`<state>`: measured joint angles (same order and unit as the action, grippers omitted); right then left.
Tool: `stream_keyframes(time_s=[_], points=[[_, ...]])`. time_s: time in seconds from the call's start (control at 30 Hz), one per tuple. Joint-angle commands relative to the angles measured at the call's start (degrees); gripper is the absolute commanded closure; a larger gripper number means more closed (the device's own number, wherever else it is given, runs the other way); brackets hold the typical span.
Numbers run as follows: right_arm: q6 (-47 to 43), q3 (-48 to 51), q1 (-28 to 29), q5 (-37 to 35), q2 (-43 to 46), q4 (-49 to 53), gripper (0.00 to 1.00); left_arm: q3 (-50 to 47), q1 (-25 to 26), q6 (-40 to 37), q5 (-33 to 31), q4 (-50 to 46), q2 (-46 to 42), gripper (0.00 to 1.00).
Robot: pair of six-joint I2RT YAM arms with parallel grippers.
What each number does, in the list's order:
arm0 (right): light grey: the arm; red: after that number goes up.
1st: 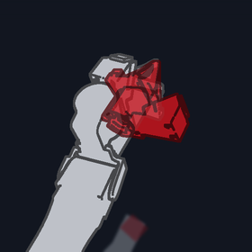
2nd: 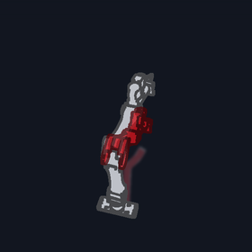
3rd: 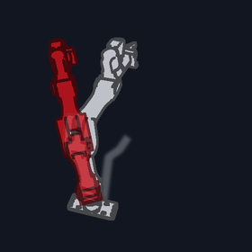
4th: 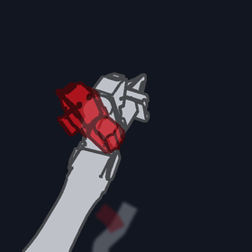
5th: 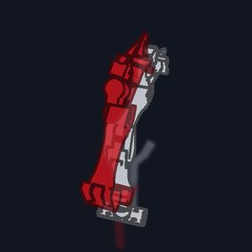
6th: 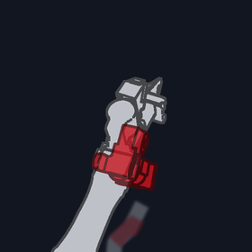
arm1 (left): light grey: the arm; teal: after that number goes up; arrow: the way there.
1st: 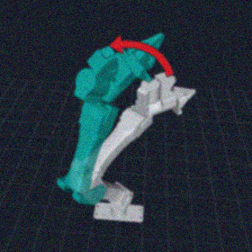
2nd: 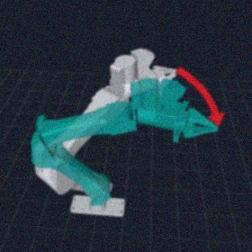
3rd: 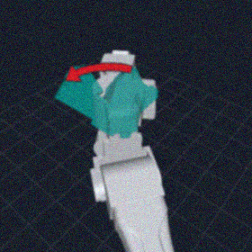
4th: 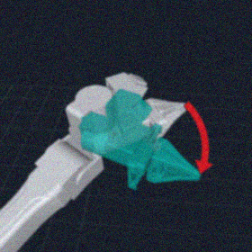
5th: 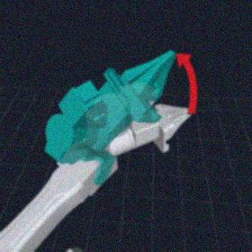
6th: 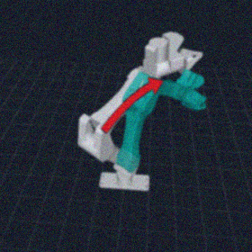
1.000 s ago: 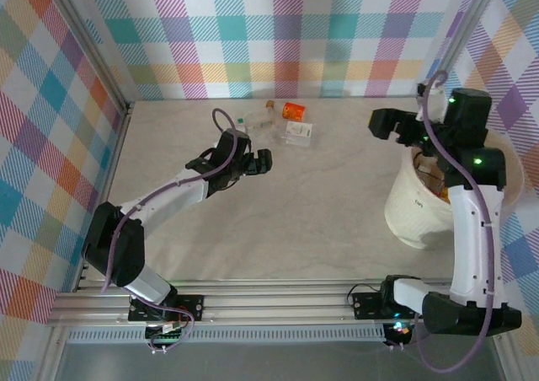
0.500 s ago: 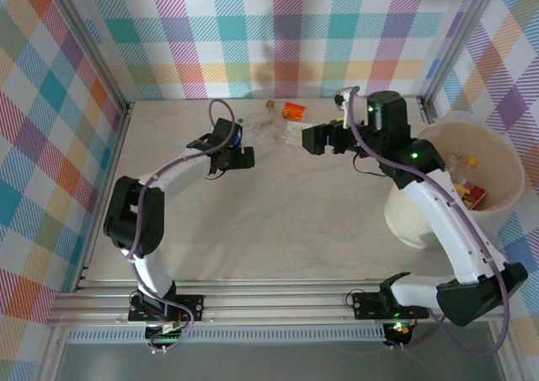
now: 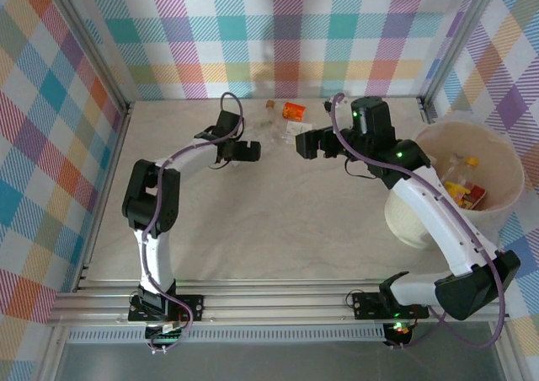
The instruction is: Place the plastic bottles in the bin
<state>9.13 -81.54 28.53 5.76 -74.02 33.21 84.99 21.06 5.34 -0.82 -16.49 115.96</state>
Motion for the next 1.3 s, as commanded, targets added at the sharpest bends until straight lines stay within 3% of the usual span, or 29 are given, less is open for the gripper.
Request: stream_keyframes(time_s=[0.0,0.4,0.9,1.1,1.27], points=[[-2.61,-1.81,0.29,-2.83,1.84,1.03,0.00,2.81,-0.32,-4.03,4.16,2.73,2.71,0.00],[-4.09,-0.31,0.29,-4.17,2.67,1.88,0.00,6.51,2.21,-11.45,11.58,-1.91,6.21,0.05],[-4.98,1.41,0.29,-5.40,2.82,1.51,0.00,14.83,7.80,-17.82,3.87,-9.17,13.46,0.16],[-4.33,4.11,0.29,-6.16,4.55,0.52,0.00,13.21,8.03,-15.89,4.39,-7.21,12.90,0.36],[-1.18,9.52,0.29,-7.03,7.39,-2.87,0.00,8.91,8.02,-11.19,6.33,-3.80,9.36,0.46]])
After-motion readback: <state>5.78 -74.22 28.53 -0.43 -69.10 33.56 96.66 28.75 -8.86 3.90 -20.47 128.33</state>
